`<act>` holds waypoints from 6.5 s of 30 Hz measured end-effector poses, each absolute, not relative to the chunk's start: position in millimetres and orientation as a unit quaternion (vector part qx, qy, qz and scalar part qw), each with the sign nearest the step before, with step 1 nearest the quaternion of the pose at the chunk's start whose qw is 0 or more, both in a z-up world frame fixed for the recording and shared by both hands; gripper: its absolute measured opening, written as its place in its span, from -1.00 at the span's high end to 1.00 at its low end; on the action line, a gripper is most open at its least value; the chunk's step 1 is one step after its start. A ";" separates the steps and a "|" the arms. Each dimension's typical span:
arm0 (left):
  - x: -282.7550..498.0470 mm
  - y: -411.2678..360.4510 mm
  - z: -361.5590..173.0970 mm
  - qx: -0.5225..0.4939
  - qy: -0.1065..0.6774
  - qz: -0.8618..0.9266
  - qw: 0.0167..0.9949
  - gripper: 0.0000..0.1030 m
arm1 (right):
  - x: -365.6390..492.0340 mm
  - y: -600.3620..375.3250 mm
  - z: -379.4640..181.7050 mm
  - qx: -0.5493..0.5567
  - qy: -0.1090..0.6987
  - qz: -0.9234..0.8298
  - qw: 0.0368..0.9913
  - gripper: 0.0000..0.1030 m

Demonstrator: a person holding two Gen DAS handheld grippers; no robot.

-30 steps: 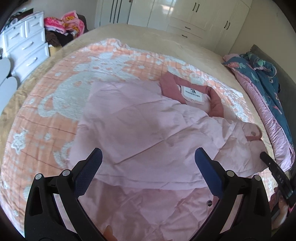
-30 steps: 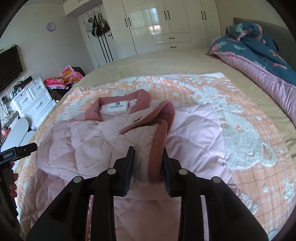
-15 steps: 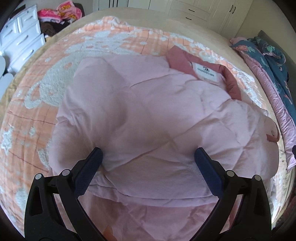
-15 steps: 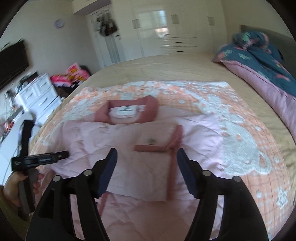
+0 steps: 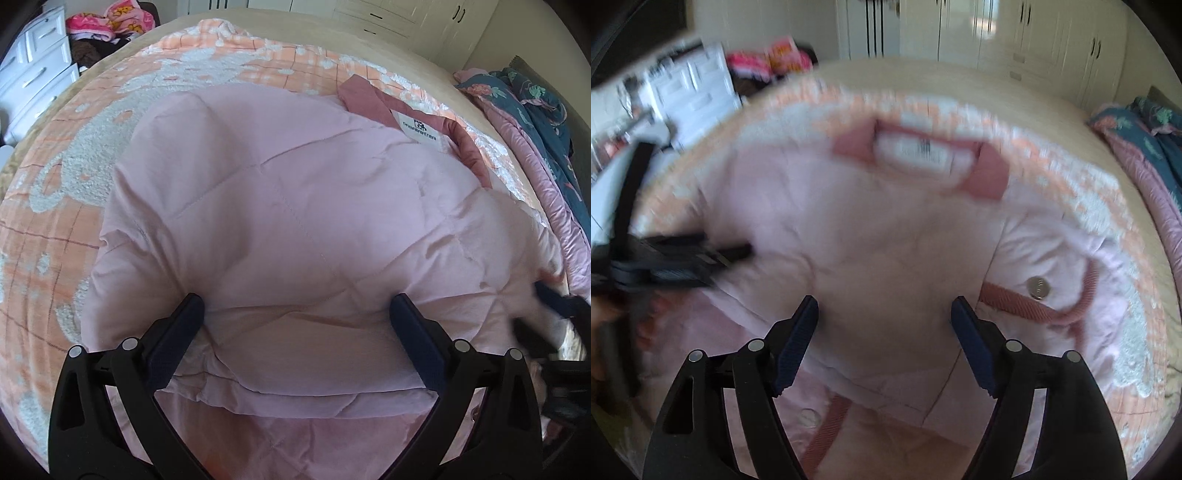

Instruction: Fold large clothes

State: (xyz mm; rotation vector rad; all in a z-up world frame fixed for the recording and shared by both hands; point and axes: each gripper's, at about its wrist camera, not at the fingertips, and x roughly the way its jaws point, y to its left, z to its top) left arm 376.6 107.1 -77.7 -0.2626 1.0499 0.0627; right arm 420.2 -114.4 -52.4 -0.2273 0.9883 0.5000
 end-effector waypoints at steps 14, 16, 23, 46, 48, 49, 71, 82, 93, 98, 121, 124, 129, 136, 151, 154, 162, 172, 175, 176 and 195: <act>338.0 103.6 -51.0 -0.143 0.475 0.030 0.868 -0.83 | 410.3 -121.4 -66.5 -0.073 0.470 0.212 0.854 -0.54; 329.8 105.4 -44.7 -0.151 0.474 0.028 0.867 -0.83 | 403.6 -124.4 -63.1 -0.065 0.470 0.215 0.854 -0.54; 300.4 108.0 -17.9 -0.163 0.451 0.029 0.877 -0.83 | 373.5 -150.3 -46.9 -0.007 0.465 0.226 0.856 -0.76; 240.8 91.5 6.6 -0.179 0.438 0.015 0.881 -0.83 | 305.7 -210.0 13.0 0.062 0.409 0.217 0.884 -0.78; 236.0 89.7 12.5 -0.178 0.432 0.015 0.884 -0.83 | 302.0 -212.7 18.1 0.065 0.406 0.218 0.885 -0.83; 233.8 89.0 15.3 -0.178 0.429 0.013 0.885 -0.83 | 299.9 -214.3 20.1 0.067 0.405 0.215 0.886 -0.92; 193.8 81.8 54.3 -0.177 0.392 0.003 0.903 -0.83 | 255.6 -238.9 69.7 0.082 0.353 0.219 0.906 -0.92; 172.9 80.5 68.0 -0.175 0.377 0.003 0.909 -0.83 | 234.7 -248.2 84.7 0.082 0.334 0.226 0.912 -0.92; 154.4 76.5 63.5 -0.154 0.375 0.014 0.914 -0.83 | 219.9 -266.4 77.4 0.077 0.339 0.218 0.912 -0.92; 148.1 77.8 54.3 -0.147 0.383 0.020 0.912 -0.83 | 214.7 -274.0 67.4 0.075 0.348 0.212 0.910 -0.92; 117.7 71.1 2.9 -0.107 0.426 0.033 0.898 -0.83 | 193.5 -299.7 31.2 0.049 0.382 0.191 0.903 -0.92; 112.6 73.9 -4.1 -0.108 0.430 0.035 0.896 -0.83 | 189.3 -303.5 25.1 0.048 0.387 0.188 0.901 -0.92; 103.8 79.2 -18.5 -0.110 0.441 0.042 0.890 -0.83 | 183.3 -309.2 11.4 0.044 0.402 0.183 0.896 -0.92; 91.9 89.7 -31.7 -0.110 0.451 0.051 0.884 -0.83 | 175.0 -316.6 -6.7 0.030 0.422 0.173 0.889 -0.92; 55.2 146.3 -54.9 -0.150 0.465 0.091 0.868 -0.83 | 153.8 -356.3 -39.2 0.029 0.467 0.144 0.872 -0.92; 47.6 152.8 -58.0 -0.154 0.467 0.094 0.865 -0.83 | 148.8 -365.6 -44.1 0.032 0.474 0.135 0.869 -0.92; 27.2 159.0 -74.5 -0.194 0.487 0.049 0.850 -0.76 | 135.3 -383.1 -54.0 0.033 0.493 0.119 0.861 -0.92; 17.3 133.3 -74.6 -0.148 0.497 0.020 0.855 -0.01 | 119.9 -401.2 -71.9 0.040 0.519 0.111 0.846 -0.92; 16.4 122.9 -71.3 -0.125 0.497 0.009 0.859 0.07 | 114.7 -406.7 -77.4 0.048 0.531 0.117 0.838 -0.92; 15.8 119.8 -71.2 -0.117 0.499 0.008 0.859 0.07 | 113.0 -407.6 -78.9 0.049 0.533 0.118 0.836 -0.92; 4.0 126.2 -80.7 -0.156 0.517 -0.006 0.842 -0.14 | 80.4 -405.9 -68.6 0.158 0.508 0.248 0.810 0.01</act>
